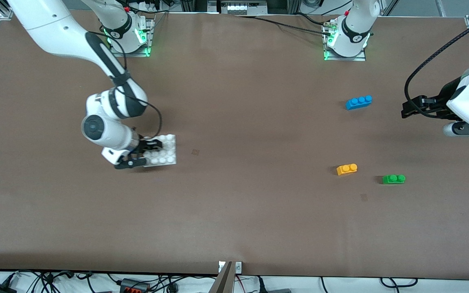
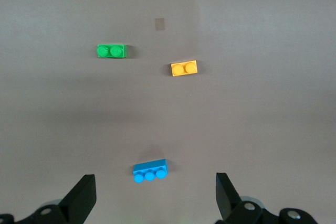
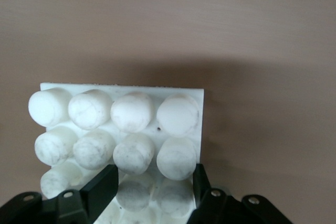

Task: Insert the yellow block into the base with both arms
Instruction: 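Slide the white base plate with the right gripper toward the table middle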

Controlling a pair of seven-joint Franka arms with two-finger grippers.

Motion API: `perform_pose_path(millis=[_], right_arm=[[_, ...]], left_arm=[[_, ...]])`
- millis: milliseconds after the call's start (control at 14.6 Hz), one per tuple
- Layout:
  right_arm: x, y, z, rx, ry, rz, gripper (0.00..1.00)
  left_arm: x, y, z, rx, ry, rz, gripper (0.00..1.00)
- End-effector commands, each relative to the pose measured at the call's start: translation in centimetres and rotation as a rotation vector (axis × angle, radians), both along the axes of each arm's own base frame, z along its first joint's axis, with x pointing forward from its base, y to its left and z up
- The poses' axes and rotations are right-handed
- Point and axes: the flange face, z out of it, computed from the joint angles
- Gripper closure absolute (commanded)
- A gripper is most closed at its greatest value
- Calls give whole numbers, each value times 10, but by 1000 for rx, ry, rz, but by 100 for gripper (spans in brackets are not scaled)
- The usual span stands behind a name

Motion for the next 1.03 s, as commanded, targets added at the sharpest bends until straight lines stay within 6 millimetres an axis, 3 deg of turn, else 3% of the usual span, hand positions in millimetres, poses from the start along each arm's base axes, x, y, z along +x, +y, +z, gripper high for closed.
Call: perform_pose_path(millis=[0, 274, 617, 822, 959], right_arm=[[-7, 93, -46, 38, 41, -19, 46], [-12, 174, -49, 61, 25, -69, 46], [-41, 264, -62, 83, 31, -113, 45], [-58, 306, -65, 103, 26, -114, 45], [-67, 337, -55, 125, 13, -132, 45]], left_arm=[[-1, 0, 7, -25, 0, -3, 0], [-3, -13, 6, -27, 16, -23, 0], [-3, 12, 4, -29, 24, 3, 0], [-3, 1, 6, -27, 22, -5, 0], [-3, -7, 5, -28, 21, -15, 0]])
